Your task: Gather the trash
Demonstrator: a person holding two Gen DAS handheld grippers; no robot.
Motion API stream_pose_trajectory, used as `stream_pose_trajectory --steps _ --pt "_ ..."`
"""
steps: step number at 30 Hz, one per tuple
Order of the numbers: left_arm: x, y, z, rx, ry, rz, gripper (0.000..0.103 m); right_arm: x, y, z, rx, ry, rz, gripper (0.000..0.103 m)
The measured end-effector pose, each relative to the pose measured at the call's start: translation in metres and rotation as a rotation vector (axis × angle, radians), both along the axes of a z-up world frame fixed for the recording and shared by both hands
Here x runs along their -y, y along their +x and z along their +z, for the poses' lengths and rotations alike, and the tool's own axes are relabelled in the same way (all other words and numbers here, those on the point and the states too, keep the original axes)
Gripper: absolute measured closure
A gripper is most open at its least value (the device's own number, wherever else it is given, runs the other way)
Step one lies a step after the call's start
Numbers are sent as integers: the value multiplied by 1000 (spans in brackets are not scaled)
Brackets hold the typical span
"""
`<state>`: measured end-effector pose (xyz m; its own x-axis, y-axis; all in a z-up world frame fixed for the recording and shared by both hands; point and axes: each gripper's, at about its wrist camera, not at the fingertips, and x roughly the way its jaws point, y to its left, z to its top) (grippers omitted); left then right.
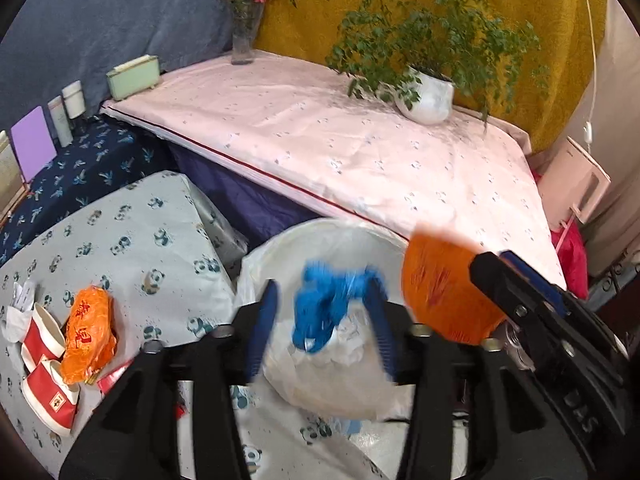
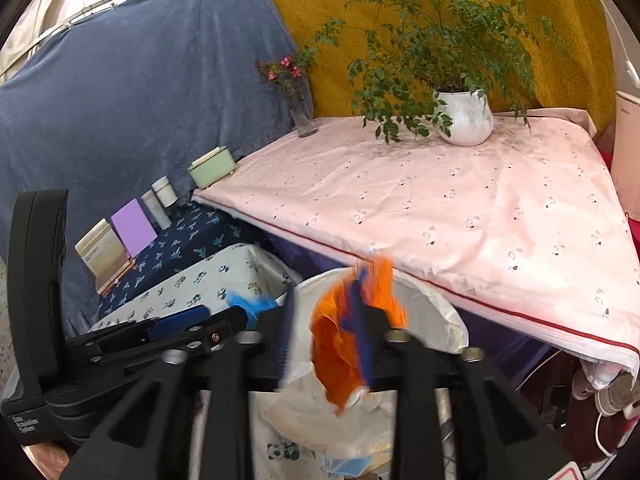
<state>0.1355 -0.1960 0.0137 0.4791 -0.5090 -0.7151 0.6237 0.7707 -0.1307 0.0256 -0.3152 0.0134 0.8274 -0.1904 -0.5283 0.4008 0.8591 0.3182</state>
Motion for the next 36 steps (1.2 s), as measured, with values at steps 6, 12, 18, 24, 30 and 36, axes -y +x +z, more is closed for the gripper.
stream_pose_trajectory --steps 6,12,18,24,30,36 --pt "-11 11 4 1 -26 53 35 1 0 11 30 -28 -15 55" --pt "-30 13 10 14 -29 88 35 -8 0 18 38 -31 -5 49" --pt "-56 11 18 27 -41 129 34 -27 3 24 41 -43 24 48" --pt "-94 13 18 25 -49 195 31 -51 7 28 40 -50 62 44" --pt "-141 15 12 13 -47 282 26 -82 16 29 29 -59 123 43" --pt "-193 18 7 6 -41 378 24 -115 26 26 13 -59 182 39"
